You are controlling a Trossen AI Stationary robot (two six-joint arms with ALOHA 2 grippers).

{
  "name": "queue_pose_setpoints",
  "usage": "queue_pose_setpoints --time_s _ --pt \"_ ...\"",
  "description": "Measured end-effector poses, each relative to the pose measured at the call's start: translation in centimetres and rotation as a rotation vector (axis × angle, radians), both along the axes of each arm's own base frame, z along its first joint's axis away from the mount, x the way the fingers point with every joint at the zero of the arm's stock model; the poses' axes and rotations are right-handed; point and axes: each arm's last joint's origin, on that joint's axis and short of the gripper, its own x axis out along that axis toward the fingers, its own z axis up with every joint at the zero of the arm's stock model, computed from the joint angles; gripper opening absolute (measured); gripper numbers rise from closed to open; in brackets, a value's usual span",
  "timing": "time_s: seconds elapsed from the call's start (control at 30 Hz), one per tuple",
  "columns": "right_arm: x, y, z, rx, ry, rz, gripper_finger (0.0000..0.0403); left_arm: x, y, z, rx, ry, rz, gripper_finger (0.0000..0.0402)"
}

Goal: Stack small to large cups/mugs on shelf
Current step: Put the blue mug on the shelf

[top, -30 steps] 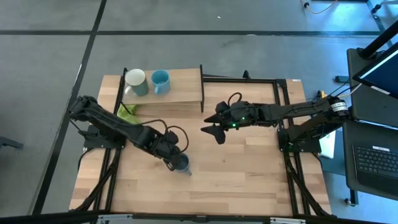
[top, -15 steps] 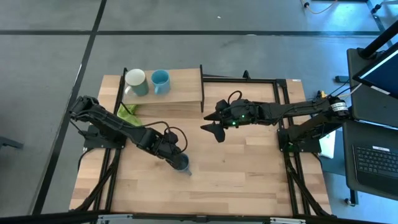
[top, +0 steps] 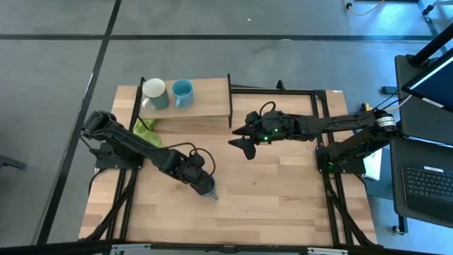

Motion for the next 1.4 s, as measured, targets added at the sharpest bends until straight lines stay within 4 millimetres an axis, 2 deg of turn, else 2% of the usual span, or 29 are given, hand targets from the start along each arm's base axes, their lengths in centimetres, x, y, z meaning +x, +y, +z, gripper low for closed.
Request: queue_pose_setpoints --time_s 0.13,0.33,0.47,0.7,0.93,1.03,1.17,1.27,1.4 --pt "0.0 0.0 -0.1 0.015 0.009 -0.006 0.0272 0.5 -0.5 -0.8 0.007 0.005 -0.033 0.0114" --pt "-0.2 0.0 -0.4 0.022 0.043 -0.011 0.0272 0.5 -0.5 -0.8 0.033 0.0 -0.079 0.0105" --pt "-0.2 0.0 -0.4 0.023 0.045 -0.011 0.0272 0.5 -0.5 -0.8 0.044 -0.001 -0.11 0.0081" --pt "-0.2 0.0 -0.4 0.044 0.045 -0.021 0.0272 0.5 -0.4 -0.8 0.067 0.001 -0.167 0.0012" --pt "-0.3 0.0 -0.7 0.069 0.076 -0.034 0.0272 1.0 0.1 -0.2 0.13 -0.011 -0.311 0.0005" --pt "-0.6 0.1 -1.1 0.073 0.124 -0.062 0.0272 1.7 0.6 1.9 0.165 -0.014 -0.386 0.0005" --pt "-0.8 0.4 -1.5 0.046 0.17 -0.099 0.0272 2.5 2.0 7.1 0.293 -0.009 -0.484 0.0003" --pt "-0.8 0.7 -1.5 0.053 0.167 -0.1 0.0272 2.5 3.8 10.9 0.38 0.006 -0.55 0.0003" --pt "-0.9 1.2 -1.5 0.04 0.161 -0.139 0.0272 2.2 7.1 14.5 0.493 0.035 -0.655 0.0002"
